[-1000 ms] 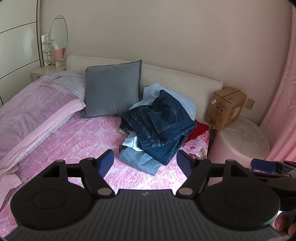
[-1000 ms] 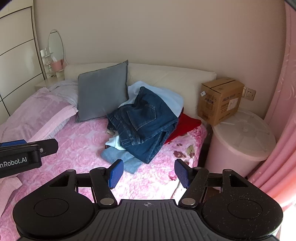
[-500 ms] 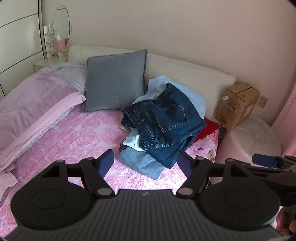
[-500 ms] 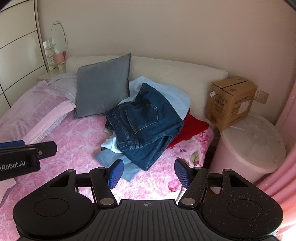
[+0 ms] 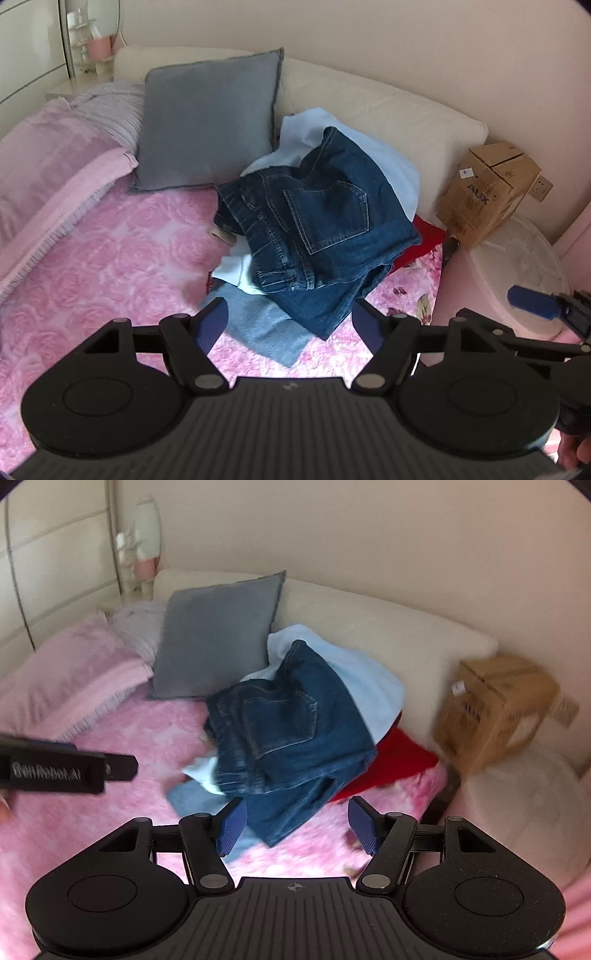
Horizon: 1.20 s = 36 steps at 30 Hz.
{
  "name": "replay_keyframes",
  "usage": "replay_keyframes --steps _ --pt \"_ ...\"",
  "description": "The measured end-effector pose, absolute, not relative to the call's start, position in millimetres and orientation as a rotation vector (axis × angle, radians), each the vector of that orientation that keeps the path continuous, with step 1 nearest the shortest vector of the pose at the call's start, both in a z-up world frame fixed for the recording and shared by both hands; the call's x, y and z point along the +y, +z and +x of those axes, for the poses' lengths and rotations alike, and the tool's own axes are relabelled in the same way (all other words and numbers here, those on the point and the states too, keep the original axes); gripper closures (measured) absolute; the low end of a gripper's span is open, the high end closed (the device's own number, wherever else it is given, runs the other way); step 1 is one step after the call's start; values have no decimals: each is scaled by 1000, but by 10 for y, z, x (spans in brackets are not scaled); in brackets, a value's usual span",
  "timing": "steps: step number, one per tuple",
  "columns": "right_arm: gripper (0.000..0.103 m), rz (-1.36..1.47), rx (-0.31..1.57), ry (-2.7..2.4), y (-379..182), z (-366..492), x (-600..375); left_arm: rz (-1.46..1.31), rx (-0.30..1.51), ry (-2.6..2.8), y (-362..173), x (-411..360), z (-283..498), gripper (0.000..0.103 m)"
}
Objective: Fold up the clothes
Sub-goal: 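Grasp the dark blue jeans from the pile with the right gripper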
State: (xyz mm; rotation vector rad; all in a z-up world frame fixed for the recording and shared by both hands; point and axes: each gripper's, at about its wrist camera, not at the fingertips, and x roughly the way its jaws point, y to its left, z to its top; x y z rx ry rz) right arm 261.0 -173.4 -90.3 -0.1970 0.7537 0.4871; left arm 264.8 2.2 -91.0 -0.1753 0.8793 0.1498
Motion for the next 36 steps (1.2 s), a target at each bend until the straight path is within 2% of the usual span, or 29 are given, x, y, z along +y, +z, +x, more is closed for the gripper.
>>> replay_keyframes --steps 25,29,33,36 --pt "38 -636 767 546 -2368 4037 -1384 -260 1055 165 -2169 260 4147 32" --pt "38 -805 683 528 -2648 4126 -1291 -275 1077 170 -2337 275 4313 32" --pt "38 -1044 547 525 -2995 4129 -1208 -290 1101 177 -2498 301 4422 33" --pt "38 -1113 424 522 -3121 4160 -1161 -298 1112 186 -2581 326 4473 33"
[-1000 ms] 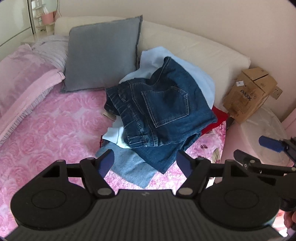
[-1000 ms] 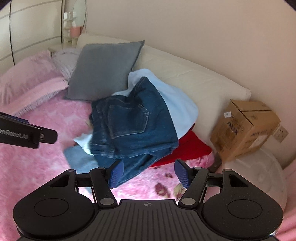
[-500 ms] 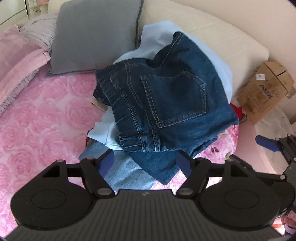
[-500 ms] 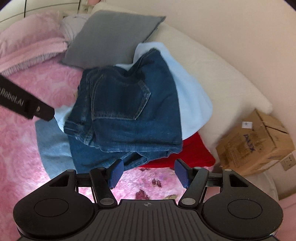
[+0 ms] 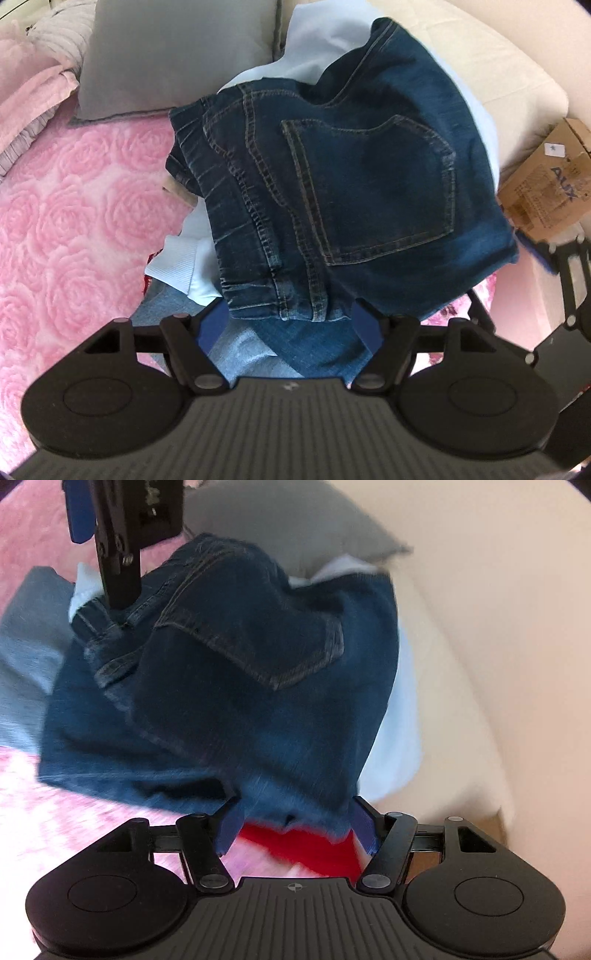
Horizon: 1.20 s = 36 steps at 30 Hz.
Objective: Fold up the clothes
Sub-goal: 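Grasp the dark blue jeans from the pile with the right gripper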
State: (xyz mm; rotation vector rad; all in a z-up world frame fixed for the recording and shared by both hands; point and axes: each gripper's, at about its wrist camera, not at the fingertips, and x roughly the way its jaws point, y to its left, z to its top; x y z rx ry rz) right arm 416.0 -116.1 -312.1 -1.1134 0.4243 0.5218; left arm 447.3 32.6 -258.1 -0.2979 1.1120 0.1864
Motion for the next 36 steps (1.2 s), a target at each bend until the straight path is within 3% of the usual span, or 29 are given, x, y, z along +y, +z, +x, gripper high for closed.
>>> replay_keyframes --steps 5,6,7,10,20,29,36 --pt "39 -1203 358 577 -3302 4261 -1064 -319 1108 206 -2589 382 4451 36" --pt "51 -1190 368 603 -3275 4282 -1062 -324 1104 212 -2568 400 4422 36" --pt "75 -1174 380 630 -3243 4302 -1060 -329 1101 219 -2547 418 4392 37" --pt "90 -1053 426 675 -3001 4317 -1054 -343 1083 247 -2447 472 4257 40" --pt "94 -144 800 902 -1669 4235 -1068 -454 920 457 -1740 814 3127 41" --pt "95 280 919 1219 -700 3539 -536 -554 689 740 -962 1025 1223 43" --pt "96 496 949 1449 56 2362 -33 -610 497 1014 -330 975 -663 44"
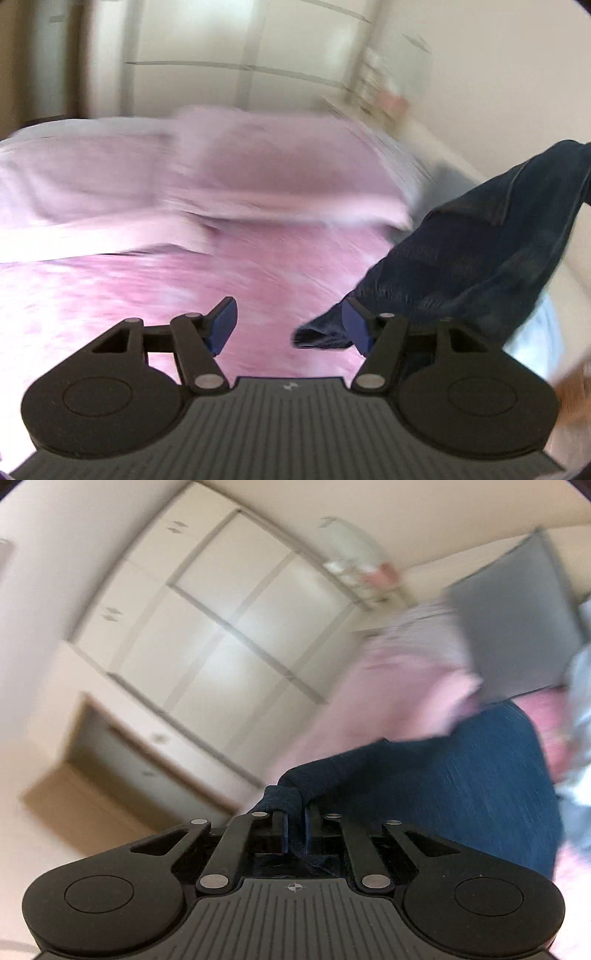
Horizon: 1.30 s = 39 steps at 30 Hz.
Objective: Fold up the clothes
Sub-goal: 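Grasp the dark blue jeans from the pile with the right gripper, then carry the jeans and drop them flat on the open bed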
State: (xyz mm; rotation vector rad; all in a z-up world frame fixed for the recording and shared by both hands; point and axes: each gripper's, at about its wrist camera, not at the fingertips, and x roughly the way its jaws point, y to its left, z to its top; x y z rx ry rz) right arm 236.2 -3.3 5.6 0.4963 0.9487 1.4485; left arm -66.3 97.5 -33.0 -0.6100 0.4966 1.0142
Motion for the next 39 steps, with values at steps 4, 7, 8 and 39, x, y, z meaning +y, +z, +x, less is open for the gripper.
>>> replay_keyframes --steps 4,7,8,39 --pt "96 662 981 1560 473 1671 191 -615 378 1190 76 875 -1689 44" --pt "96 806 992 1521 592 1301 172 -585 381 1287 201 745 -2180 44" --pt "96 814 1014 1462 555 1241 141 -580 386 1317 226 707 -2330 44" --pt "55 -913 901 1687 -1251 -146 -1110 -722 885 1557 -669 -1087 -1949 43"
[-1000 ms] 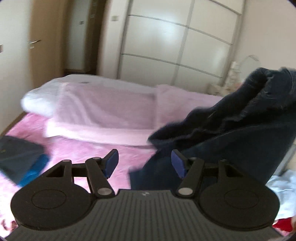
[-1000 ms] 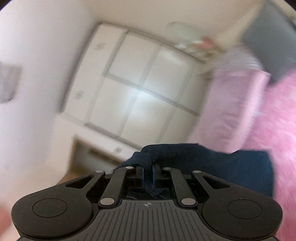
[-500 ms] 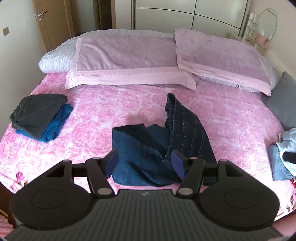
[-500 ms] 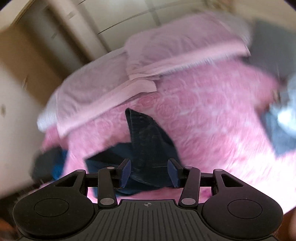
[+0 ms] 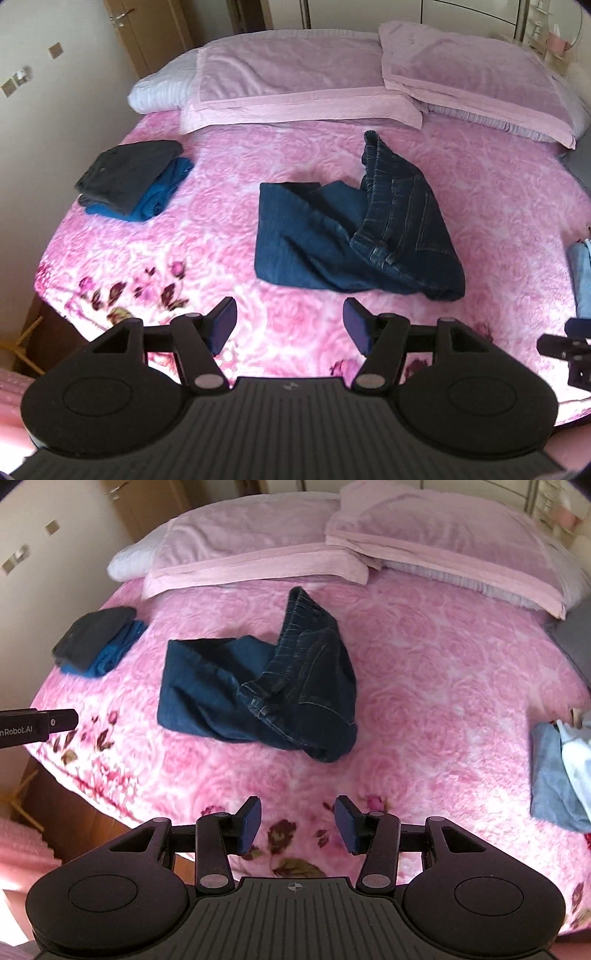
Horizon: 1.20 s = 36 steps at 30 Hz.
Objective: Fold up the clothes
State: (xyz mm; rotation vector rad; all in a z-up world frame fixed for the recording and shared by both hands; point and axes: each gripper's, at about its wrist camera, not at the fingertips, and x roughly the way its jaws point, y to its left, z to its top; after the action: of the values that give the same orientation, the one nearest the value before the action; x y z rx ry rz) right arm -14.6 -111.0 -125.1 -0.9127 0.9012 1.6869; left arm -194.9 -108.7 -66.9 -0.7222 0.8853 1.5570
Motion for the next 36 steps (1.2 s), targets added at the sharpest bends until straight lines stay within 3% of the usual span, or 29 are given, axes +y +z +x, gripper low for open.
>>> replay_keyframes --steps 15,26,36 --pt "55 -941 838 1819 -1114 -144 -1573 -683 871 1640 -529 -1720 -1723 42" --pt "55 -913 844 1802 -1102 -61 -1428 -665 856 1623 -559 -1524 -1658 42" --pt "55 -886 848 1764 -1198 -209 -925 -695 873 1616 -680 -932 -2068 42"
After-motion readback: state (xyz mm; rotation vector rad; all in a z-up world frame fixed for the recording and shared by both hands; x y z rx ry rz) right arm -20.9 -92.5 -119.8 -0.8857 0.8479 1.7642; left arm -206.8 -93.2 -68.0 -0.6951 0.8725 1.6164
